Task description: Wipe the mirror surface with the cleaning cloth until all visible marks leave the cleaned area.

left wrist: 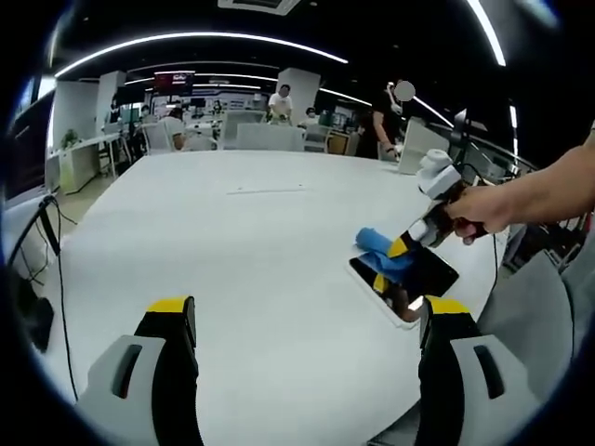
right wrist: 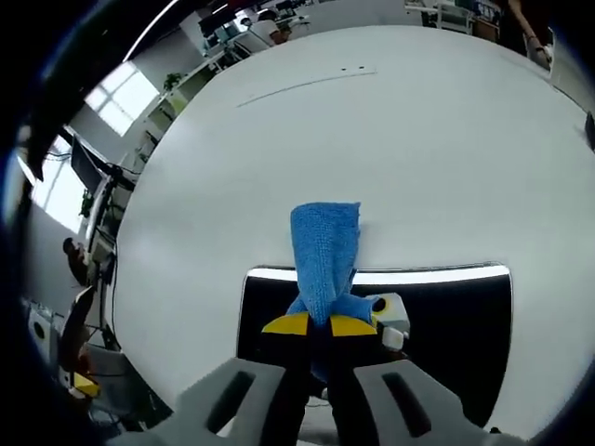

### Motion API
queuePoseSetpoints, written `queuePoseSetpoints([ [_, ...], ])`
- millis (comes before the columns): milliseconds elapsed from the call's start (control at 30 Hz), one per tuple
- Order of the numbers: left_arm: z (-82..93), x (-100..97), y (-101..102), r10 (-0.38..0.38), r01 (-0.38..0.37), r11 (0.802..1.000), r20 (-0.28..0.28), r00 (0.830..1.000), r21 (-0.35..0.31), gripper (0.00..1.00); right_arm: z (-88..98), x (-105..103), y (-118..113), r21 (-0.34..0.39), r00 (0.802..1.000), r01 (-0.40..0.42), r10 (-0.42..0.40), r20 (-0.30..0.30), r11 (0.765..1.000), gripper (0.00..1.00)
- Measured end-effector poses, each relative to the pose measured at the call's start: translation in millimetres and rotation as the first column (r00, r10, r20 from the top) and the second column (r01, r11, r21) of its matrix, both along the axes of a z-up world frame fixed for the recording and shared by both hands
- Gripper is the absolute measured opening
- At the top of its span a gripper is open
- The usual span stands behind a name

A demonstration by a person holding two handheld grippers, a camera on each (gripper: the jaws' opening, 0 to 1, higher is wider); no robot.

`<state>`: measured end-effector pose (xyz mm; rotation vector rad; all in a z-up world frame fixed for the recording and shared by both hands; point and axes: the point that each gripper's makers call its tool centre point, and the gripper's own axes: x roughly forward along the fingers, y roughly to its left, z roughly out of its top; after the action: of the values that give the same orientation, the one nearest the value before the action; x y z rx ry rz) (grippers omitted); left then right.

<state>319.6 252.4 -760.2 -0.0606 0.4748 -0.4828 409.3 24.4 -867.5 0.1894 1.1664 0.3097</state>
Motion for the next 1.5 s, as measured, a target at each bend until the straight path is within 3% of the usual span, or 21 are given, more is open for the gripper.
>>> queuePoseSetpoints([
  [333,14.6,1.5,-3,-0.010,0.009,1.000,0.021,1.000,0.017,0.99,2.4,3,26,0.016,0.999,-0.034,0.034,0.005,0.999,0.00],
  [600,13.2,-1.8,-6,-0.011,0.010,1.000,0.018,1.000,0.016,0.99,3.5,2,46,0.015,0.997,-0.078,0.078,0.009,0.997,0.00],
  [967,9.0,-5.4,-14,-0.026,0.026,1.000,0.009,1.000,0.012,0.99,2.2,5,47,0.005,0.995,-0.102,0.102,0.013,0.995,0.00],
  [1067,9.0,-5.0,-16,-0.034,0.034,0.999,0.009,0.999,0.014,0.99,3.2,3,46,0.012,0.997,-0.076,0.076,0.005,0.997,0.00],
  [1500,8.7,-2.4,-17,-0.039,0.038,0.999,0.009,0.999,0.014,0.99,2.6,-14,44,-0.013,0.993,-0.115,0.115,0.018,0.993,0.00],
])
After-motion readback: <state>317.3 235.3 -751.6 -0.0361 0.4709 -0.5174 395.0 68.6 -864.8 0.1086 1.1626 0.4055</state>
